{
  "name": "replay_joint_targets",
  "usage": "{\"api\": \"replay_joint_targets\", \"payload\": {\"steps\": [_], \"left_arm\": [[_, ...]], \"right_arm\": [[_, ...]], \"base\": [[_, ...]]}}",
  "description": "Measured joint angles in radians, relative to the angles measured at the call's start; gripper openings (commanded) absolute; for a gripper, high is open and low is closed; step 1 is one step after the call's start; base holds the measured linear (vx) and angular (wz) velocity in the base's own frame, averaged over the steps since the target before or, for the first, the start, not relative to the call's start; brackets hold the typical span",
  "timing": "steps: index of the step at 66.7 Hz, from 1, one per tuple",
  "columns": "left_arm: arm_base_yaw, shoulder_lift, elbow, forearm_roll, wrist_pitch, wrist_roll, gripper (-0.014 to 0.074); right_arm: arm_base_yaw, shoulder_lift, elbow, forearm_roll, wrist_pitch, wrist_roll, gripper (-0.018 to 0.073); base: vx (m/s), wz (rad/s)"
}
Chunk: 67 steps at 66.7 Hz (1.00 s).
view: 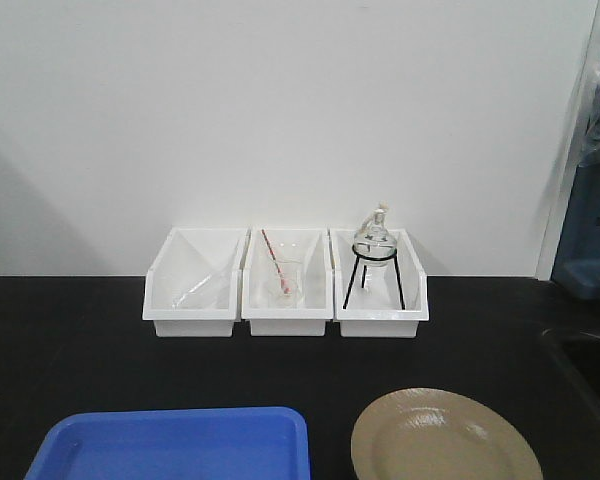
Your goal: Place disk in tray to left cabinet
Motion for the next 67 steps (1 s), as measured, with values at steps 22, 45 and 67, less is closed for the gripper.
{"api": "replay_joint_targets", "payload": {"steps": [22, 45, 67], "left_arm": [[0.000, 0.000, 0.000, -0.002, -0.332, -0.030, -0.0006], [0.000, 0.081, -0.241, -0.005, -0.189, -0.061, -0.0006], [0.000, 0.334, -0.366, -0.007, -0.002, -0.040, 0.0025]], "right_arm": [[0.000, 0.000, 0.000, 0.043, -0.152, 0.041, -0.0005], [0.000, 0.116, -0.283, 0.078, 0.037, 0.078, -0.0005], [0.000, 0.427, -0.379, 0.060, 0.161, 0.077, 0.0049]], "base": [[0.00, 0.00], [0.00, 0.00], [0.00, 0.00]]}}
